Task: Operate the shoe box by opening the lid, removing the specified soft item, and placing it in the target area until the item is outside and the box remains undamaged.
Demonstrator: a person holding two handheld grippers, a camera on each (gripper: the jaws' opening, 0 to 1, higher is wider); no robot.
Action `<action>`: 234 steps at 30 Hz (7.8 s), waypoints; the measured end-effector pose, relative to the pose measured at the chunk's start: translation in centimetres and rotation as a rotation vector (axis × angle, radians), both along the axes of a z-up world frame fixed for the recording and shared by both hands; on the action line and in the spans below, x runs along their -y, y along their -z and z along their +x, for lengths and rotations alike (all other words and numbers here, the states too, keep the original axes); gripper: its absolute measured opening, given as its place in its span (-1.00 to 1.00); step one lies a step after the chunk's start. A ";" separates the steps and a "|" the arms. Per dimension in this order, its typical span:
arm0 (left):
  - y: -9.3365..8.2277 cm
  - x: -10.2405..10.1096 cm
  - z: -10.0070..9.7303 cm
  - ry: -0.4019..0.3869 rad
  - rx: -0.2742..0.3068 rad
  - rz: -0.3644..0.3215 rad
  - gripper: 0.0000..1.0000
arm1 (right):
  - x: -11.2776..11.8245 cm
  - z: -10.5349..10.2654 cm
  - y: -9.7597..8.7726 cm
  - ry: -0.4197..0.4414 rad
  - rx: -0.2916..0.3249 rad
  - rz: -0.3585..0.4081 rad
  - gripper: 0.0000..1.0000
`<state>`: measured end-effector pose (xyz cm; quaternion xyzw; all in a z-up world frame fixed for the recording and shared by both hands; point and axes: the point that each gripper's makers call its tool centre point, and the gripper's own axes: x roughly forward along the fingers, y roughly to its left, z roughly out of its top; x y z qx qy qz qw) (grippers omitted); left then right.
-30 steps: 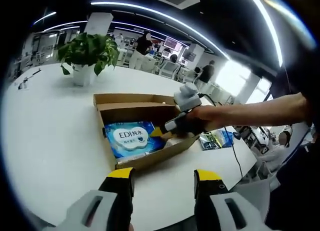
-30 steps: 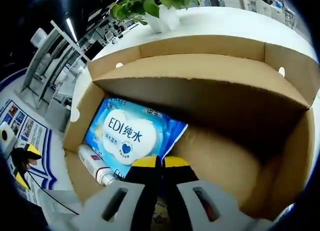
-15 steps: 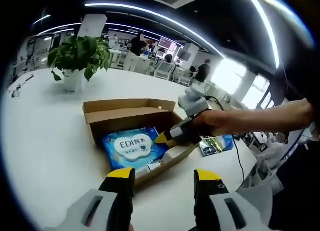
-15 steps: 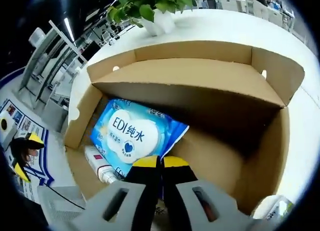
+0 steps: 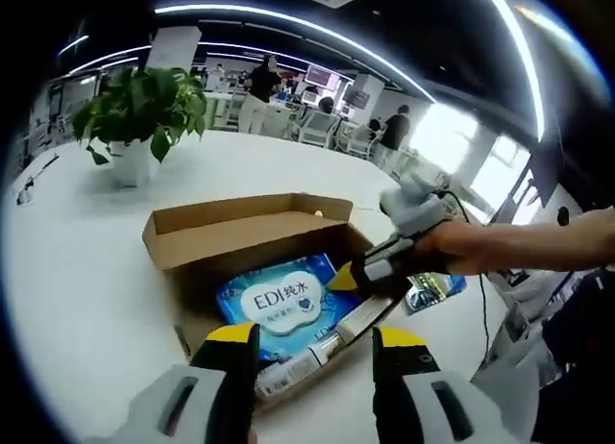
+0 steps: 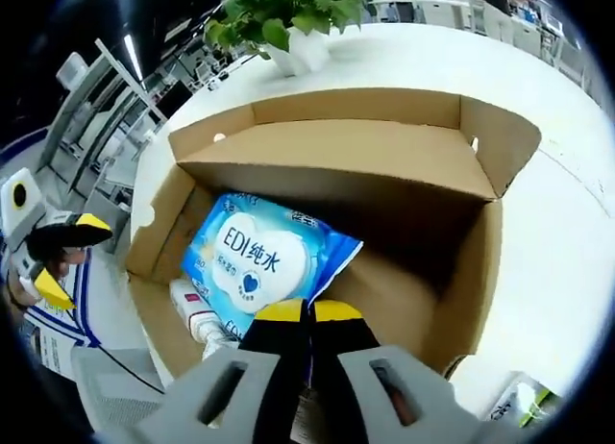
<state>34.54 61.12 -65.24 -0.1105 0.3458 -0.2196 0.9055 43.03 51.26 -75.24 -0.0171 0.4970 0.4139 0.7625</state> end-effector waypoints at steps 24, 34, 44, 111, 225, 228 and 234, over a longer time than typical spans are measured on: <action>9.1 0.1 4.5 -0.091 -0.255 0.064 -0.04 | 2.8 0.5 -2.0 0.040 0.034 0.010 -1.00; 11.4 1.5 3.9 -0.091 -0.364 0.043 -0.15 | 2.6 0.4 -2.2 0.051 0.032 0.027 -1.00; 11.7 1.5 3.7 -0.117 -0.367 -0.006 -0.81 | 2.4 0.0 -2.4 0.060 0.035 0.032 -1.00; 0.3 6.4 4.0 0.005 -0.124 0.061 -0.89 | 8.9 -2.4 -11.3 0.199 0.188 0.140 -1.00; 8.7 28.3 4.1 0.289 -0.280 0.211 -0.63 | 32.4 -2.3 -1.5 0.410 0.123 -0.030 -0.94; 8.1 27.9 4.0 0.289 -0.270 0.209 -0.63 | 32.3 -2.4 -2.1 0.409 0.134 -0.026 -0.92; 6.8 27.3 3.3 0.289 -0.245 0.193 -0.63 | 32.3 -2.5 -3.5 0.424 0.160 -0.022 -0.92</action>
